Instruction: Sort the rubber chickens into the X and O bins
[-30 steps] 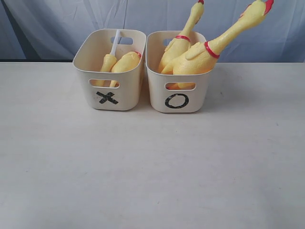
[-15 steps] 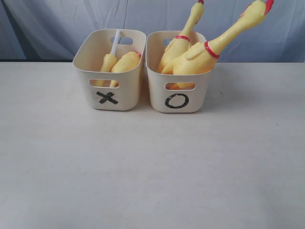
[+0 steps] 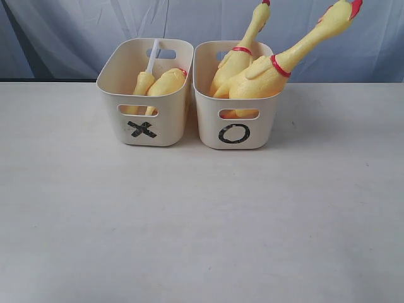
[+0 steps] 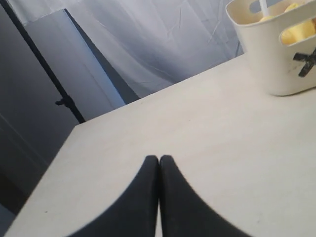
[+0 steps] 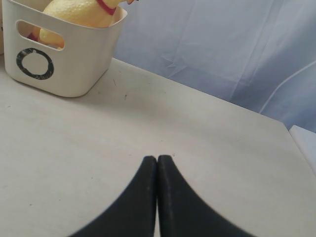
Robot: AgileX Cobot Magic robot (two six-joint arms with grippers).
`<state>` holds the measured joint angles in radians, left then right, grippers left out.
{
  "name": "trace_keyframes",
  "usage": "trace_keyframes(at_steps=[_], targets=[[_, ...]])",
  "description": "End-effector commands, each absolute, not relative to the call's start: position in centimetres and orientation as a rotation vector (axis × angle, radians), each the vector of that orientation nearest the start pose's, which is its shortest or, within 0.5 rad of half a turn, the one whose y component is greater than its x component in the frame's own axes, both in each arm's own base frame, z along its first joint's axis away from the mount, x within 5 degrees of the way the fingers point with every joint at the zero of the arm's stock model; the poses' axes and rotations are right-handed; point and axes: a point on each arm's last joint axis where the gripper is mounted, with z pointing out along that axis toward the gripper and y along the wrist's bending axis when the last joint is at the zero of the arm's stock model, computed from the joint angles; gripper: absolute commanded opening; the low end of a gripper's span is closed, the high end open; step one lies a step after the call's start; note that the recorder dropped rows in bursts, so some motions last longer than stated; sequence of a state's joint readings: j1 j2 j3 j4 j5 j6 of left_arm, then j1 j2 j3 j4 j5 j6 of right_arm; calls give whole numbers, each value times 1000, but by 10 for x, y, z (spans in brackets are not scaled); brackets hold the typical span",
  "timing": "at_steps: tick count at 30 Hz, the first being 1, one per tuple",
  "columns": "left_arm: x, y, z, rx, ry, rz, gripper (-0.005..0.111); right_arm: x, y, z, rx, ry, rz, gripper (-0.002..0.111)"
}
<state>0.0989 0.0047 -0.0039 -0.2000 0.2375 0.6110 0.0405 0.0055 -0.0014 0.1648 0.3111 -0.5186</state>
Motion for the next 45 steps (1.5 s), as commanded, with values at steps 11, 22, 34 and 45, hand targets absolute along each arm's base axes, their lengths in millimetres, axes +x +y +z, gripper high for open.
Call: trace_keyframes(at_steps=[11, 22, 34, 45], targets=[[56, -2, 193, 160, 1701, 166, 0, 54, 6, 186, -387, 1743, -190, 0], [56, -1, 192, -150, 1708, -94, 0, 54, 6, 186, -387, 1743, -190, 0], [56, 1, 192, -89, 1710, -5, 0, 54, 6, 186, -386, 1741, -191, 0], [55, 5, 192, 50, 1715, 187, 0, 54, 6, 186, -157, 1772, -3, 0]])
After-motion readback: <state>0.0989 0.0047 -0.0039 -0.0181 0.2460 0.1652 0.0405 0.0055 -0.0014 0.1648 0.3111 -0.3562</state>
